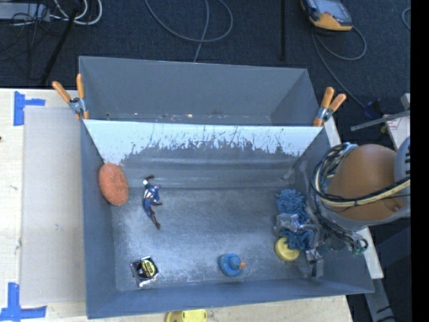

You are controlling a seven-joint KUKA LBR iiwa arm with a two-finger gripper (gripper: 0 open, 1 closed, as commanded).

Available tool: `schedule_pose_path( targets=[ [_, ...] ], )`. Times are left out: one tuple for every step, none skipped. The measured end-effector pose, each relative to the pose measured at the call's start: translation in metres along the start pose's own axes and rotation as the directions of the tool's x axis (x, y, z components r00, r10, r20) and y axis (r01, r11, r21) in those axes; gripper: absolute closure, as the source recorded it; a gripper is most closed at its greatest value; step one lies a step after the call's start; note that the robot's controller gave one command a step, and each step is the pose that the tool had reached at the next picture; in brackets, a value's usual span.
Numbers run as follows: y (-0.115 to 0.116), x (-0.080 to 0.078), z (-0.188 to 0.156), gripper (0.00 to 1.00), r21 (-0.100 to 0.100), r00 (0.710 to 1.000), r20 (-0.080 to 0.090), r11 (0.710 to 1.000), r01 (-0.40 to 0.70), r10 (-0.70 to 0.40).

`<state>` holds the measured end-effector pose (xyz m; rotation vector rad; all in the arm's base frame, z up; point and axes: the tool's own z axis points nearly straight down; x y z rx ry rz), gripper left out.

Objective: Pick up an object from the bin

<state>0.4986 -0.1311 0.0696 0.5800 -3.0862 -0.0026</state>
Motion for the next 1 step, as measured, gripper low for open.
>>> schedule_pose_path(
  targets=[
    [0.0014,0.0133,-0.0012,0.00,0.004,1.000,0.007,1.000,0.021,-0.021]
  ],
)
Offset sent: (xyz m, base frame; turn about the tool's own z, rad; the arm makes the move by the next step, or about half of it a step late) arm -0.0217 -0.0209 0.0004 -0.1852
